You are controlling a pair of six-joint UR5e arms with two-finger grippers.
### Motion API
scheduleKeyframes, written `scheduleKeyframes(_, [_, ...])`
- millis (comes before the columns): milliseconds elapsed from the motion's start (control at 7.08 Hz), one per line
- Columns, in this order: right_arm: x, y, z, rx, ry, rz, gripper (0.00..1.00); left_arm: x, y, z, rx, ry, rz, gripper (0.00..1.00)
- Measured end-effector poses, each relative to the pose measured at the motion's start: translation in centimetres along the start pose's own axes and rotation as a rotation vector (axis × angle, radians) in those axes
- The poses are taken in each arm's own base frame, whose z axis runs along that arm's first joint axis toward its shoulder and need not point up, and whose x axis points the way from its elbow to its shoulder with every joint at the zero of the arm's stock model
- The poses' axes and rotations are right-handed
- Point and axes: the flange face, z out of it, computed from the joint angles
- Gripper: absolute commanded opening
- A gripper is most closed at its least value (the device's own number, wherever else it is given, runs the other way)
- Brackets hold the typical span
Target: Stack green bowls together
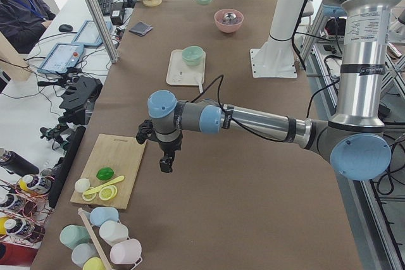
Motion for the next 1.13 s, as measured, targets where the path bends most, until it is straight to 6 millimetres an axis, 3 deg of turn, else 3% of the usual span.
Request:
scheduleKeyframes(283, [-10.4,-7.2,-3.8,-0.004,0.009,0.054,0.0,-0.4,1.0,0.6,-0.012,0.001,-0.009,0.98])
scheduleKeyframes(424, [-17.4,-8.9,-4.7,-0.015,0.019,0.096,0.0,-0.6,1.3,0.8,-0.017,0.002,-0.013,0.98])
scheduleKeyframes(565, [-24.7,-8.5,-4.1,-0.023,0.034,0.13,0.0,-0.8,1.4,1.0,-0.021,0.003,-0.017,0.98])
scheduleKeyframes(707, [-31.1,-7.0,-2.8,-0.025,0.041,0.148,0.0,-0.9,1.6,1.2,-0.026,0.004,-0.021,0.98])
scheduleKeyframes(989, [-41.1,-3.8,0.2,-0.019,0.047,0.178,0.0,-1.5,2.7,2.0,-0.044,0.005,-0.035,0.98])
scheduleKeyframes(1130, [-44.6,-2.3,1.7,-0.008,0.054,0.199,0.0,-1.7,3.2,2.3,-0.051,0.006,-0.042,0.98])
